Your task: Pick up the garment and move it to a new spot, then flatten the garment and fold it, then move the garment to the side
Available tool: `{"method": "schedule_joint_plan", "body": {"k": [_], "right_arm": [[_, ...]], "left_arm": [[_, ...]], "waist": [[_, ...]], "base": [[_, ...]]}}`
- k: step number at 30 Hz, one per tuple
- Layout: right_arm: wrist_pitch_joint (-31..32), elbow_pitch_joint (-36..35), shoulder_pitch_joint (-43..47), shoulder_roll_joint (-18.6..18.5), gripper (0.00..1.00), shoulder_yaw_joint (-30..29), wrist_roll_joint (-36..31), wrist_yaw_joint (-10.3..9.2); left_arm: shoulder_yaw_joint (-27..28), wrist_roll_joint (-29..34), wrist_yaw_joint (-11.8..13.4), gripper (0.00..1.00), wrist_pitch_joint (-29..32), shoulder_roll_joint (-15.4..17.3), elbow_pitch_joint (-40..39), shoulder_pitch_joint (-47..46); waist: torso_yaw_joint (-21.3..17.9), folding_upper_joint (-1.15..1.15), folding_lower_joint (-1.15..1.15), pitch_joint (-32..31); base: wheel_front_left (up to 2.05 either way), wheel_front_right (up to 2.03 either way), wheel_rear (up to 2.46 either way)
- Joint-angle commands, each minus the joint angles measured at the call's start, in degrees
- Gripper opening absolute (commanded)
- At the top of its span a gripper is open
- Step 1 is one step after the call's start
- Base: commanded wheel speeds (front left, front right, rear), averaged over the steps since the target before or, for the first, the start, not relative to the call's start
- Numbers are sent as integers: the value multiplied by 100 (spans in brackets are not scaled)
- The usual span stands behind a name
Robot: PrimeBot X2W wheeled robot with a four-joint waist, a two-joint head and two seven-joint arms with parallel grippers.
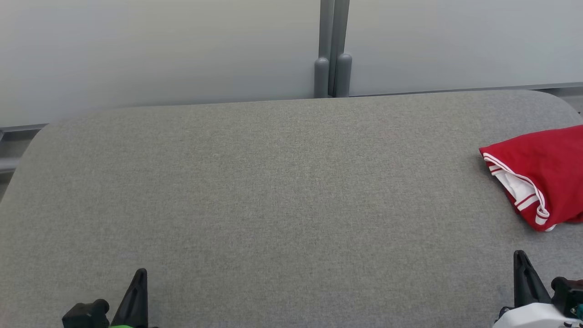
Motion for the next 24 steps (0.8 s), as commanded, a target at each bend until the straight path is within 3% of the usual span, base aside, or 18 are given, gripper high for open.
{"method": "schedule_joint_plan", "body": {"k": [1, 24], "right_arm": [[71, -69, -168, -58, 0, 17, 382, 0], [570, -70, -440, -96, 0, 291, 2897, -2]], "left_arm": [[69, -298, -2, 0, 60, -3, -108, -100], [355, -2261, -8, 0, 606, -190, -216, -389]], "waist": [[-2, 3, 0, 1], [-27, 12, 0, 12]], "base": [[0, 0, 0], [0, 0, 0]]}}
